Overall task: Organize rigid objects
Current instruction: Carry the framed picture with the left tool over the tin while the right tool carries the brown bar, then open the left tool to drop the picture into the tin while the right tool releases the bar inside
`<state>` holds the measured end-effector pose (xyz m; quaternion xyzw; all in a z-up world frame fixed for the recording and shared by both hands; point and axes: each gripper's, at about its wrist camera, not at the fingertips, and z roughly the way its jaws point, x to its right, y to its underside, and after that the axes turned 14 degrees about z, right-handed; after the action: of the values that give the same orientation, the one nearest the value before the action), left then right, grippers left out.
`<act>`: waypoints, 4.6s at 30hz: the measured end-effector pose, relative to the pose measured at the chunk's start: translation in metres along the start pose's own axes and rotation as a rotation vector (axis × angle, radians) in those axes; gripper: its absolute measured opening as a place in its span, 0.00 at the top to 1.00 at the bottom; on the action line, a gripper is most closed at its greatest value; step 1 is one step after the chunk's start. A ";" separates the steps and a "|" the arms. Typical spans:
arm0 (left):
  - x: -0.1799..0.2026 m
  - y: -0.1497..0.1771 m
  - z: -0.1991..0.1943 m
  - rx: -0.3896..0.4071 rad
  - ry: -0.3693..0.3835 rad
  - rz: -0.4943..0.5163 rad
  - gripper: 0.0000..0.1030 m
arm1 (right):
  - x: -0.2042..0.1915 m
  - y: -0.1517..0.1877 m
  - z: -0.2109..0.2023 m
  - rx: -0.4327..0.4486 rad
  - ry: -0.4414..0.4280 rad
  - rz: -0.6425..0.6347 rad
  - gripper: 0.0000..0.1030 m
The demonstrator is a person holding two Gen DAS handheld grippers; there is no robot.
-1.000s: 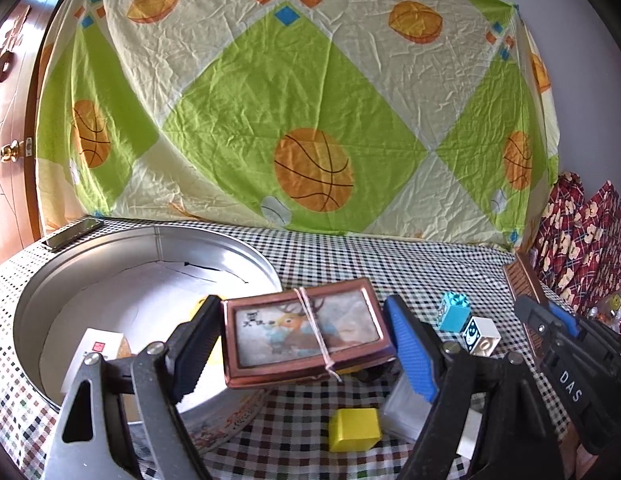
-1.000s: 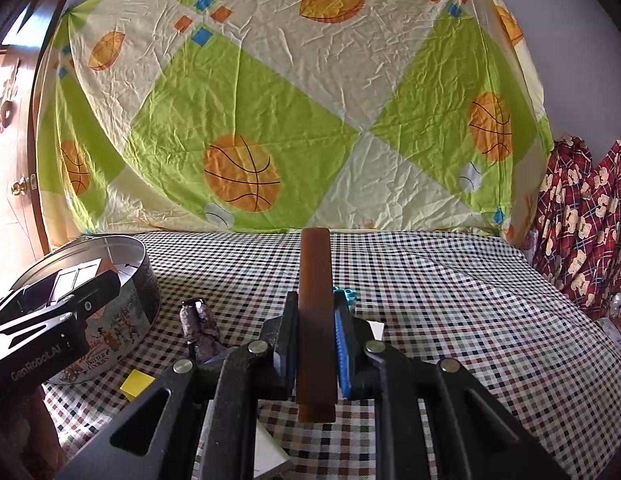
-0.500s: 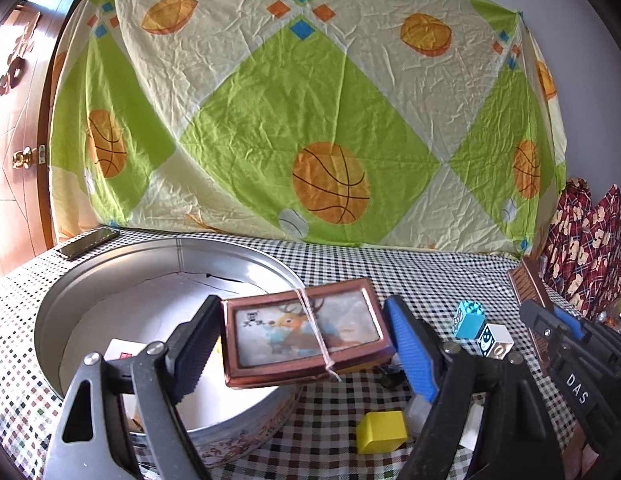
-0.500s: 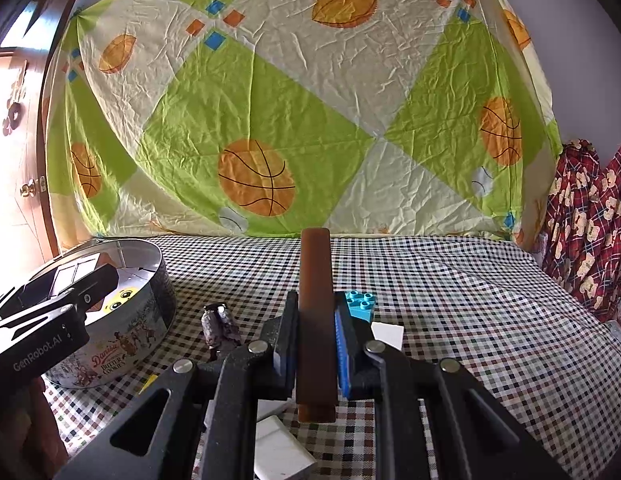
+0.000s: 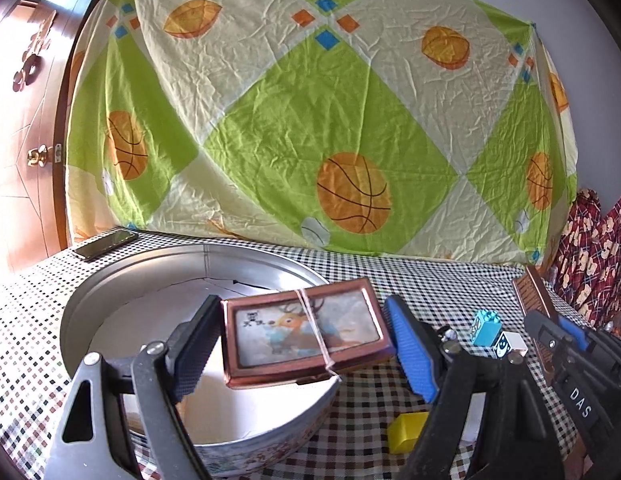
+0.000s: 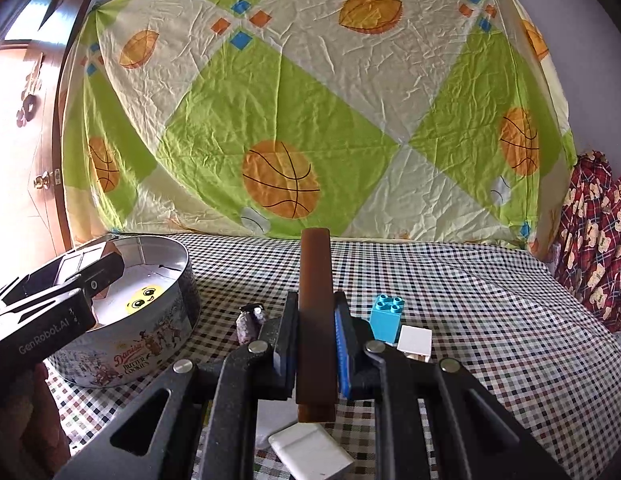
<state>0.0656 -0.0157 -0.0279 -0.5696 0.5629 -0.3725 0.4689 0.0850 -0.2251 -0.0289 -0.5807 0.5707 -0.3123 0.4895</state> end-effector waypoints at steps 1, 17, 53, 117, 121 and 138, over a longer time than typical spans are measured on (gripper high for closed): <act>-0.002 0.000 0.000 0.001 -0.004 0.000 0.20 | -0.001 0.000 0.000 -0.001 -0.003 0.001 0.83; -0.035 0.007 0.001 -0.007 -0.056 -0.038 0.20 | -0.028 0.005 0.004 -0.019 -0.048 -0.032 0.83; -0.069 0.013 0.003 -0.051 -0.112 -0.059 0.20 | -0.059 0.004 0.031 -0.059 -0.065 -0.099 0.83; -0.124 0.005 0.021 -0.179 -0.197 0.011 0.00 | -0.154 0.004 0.069 -0.240 -0.297 -0.097 0.35; -0.115 0.001 0.010 -0.149 -0.190 -0.001 0.00 | -0.143 0.003 0.063 -0.240 -0.289 -0.081 0.34; -0.035 0.000 -0.013 -0.104 -0.010 0.064 0.00 | -0.031 0.002 0.013 -0.215 -0.150 -0.101 0.34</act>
<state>0.0500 0.0172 -0.0205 -0.5769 0.5972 -0.3247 0.4529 0.0917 -0.1921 -0.0286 -0.6796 0.5326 -0.2292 0.4494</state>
